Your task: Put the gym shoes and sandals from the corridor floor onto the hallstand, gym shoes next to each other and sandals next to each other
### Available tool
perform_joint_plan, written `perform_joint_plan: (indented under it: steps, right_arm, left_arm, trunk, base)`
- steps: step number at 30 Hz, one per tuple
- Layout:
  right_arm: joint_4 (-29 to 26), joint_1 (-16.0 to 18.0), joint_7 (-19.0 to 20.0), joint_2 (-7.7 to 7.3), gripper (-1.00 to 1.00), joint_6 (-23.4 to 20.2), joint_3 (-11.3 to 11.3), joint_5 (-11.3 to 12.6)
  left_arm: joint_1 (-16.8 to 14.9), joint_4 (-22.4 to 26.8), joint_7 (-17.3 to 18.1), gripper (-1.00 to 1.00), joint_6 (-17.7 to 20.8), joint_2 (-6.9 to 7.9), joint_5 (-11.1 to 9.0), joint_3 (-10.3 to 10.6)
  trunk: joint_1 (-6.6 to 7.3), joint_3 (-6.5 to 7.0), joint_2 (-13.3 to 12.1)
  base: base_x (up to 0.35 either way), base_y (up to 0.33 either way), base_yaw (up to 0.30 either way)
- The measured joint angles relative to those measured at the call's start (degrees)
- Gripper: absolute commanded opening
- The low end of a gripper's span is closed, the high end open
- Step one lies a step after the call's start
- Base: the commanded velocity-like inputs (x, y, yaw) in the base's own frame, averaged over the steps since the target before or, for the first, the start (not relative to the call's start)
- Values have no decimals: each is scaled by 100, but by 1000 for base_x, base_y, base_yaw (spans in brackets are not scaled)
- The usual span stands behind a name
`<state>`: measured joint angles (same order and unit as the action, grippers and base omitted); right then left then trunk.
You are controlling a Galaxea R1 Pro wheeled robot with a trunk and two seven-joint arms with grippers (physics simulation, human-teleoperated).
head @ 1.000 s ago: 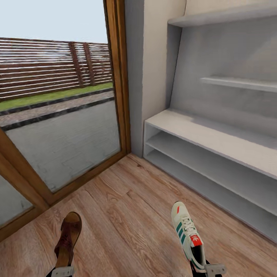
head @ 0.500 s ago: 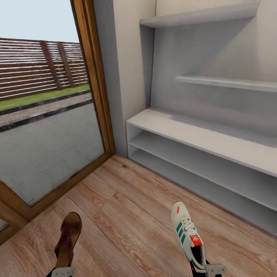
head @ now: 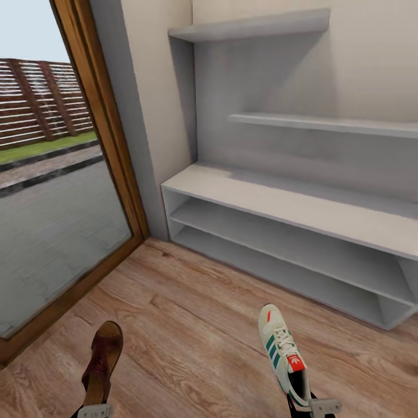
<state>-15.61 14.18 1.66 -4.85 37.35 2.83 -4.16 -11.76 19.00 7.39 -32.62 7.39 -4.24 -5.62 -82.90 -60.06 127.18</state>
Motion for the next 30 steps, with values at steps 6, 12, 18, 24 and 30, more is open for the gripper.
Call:
perform_joint_plan:
  steps: [6,12,18,24,30]
  right_arm:
    - [0,1,0,0,-100,0,0,0]
    - [0,1,0,0,-100,0,0,0]
    - [0,1,0,0,-100,0,-3,0]
    - [0,1,0,0,-100,0,-2,0]
    - [0,0,0,0,-100,0,-3,0]
  left_arm:
    - [0,0,0,-100,1,0,0,0]
    - [0,0,2,-100,2,0,0,0]
    - [0,0,-2,-100,0,0,1,0]
    - [0,0,1,-100,3,0,1,0]
    - [2,0,2,-100,1,0,1,0]
  trunk:
    - [0,0,0]
    - [0,0,0]
    - [0,0,0]
    - [0,0,0]
    - [0,0,0]
  base:
    - [0,0,-300]
    - [0,0,-300]
    - [0,0,-300]
    - [0,0,-300]
    - [0,0,-300]
